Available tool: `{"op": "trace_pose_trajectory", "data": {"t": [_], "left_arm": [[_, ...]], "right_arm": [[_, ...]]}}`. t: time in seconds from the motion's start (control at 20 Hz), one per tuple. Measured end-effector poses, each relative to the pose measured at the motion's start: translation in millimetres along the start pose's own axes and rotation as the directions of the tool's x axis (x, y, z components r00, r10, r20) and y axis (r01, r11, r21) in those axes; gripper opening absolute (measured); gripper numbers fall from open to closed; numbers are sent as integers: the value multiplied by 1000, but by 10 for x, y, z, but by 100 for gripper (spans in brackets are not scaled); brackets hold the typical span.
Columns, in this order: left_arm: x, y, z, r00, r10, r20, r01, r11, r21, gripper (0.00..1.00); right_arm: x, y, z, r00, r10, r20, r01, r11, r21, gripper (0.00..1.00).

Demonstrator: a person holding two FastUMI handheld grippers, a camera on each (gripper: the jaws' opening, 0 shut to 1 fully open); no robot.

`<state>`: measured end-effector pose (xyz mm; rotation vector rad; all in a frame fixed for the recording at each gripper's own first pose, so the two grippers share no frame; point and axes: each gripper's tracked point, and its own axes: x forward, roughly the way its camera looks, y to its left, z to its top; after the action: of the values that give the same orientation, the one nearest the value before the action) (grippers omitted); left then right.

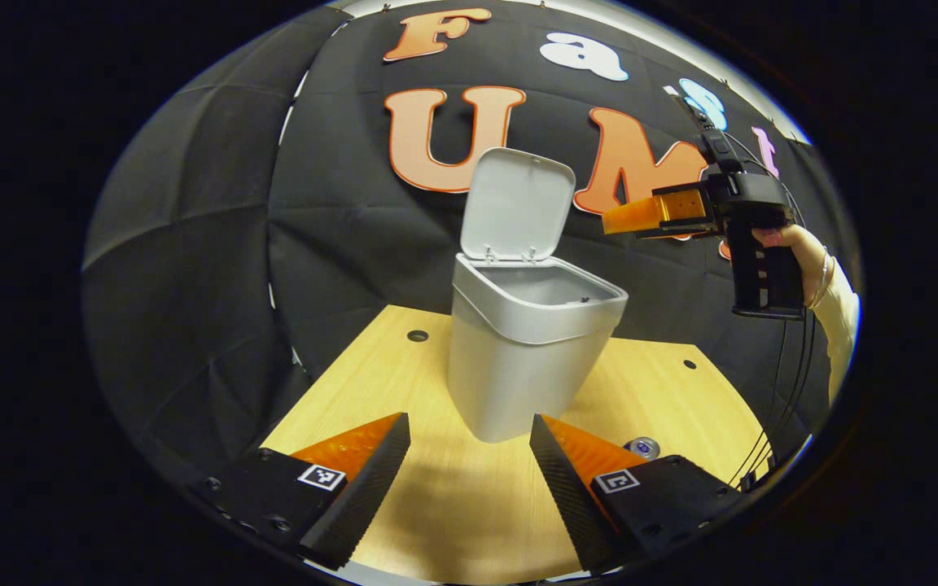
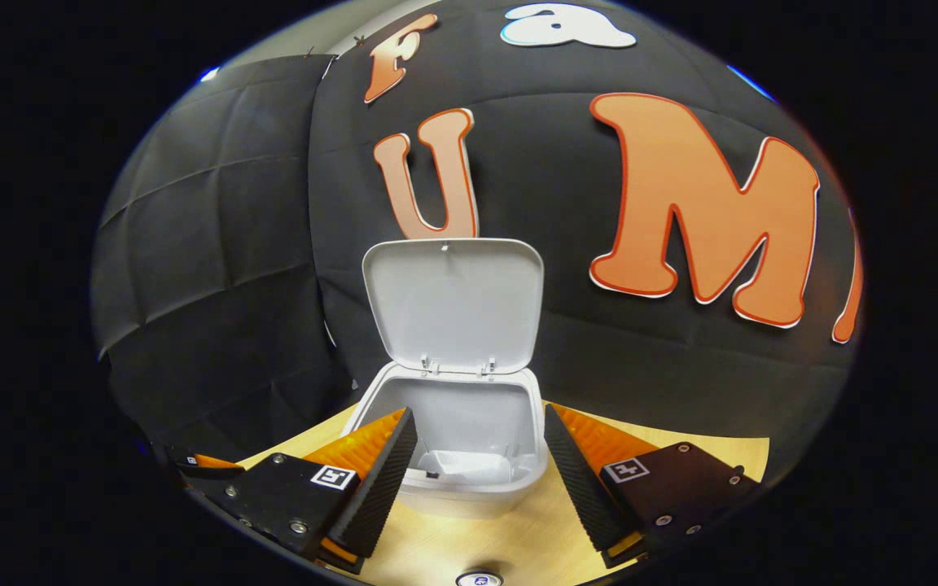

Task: Press the lid of the desktop garbage bin to open it, pick up the crumpled paper on the desktop and throw it into the bin, then pick up the pop can on the desktop and drop it into the bin, and finally close the garbage bin lid.

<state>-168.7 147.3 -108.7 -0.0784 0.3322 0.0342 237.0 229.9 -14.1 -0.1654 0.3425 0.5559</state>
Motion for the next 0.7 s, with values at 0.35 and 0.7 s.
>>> {"op": "trace_pose_trajectory", "data": {"t": [0.35, 0.7], "left_arm": [[191, -626, 3, 994, -112, -17, 113, 992, 58, 94], [407, -1462, -119, 963, -261, -63, 266, 958, 106, 95]], "right_arm": [[-619, -499, -37, 994, -85, 65, 84, 996, 29, 94], [-1318, -992, -129, 977, -176, 120, 168, 983, 74, 94]]}}
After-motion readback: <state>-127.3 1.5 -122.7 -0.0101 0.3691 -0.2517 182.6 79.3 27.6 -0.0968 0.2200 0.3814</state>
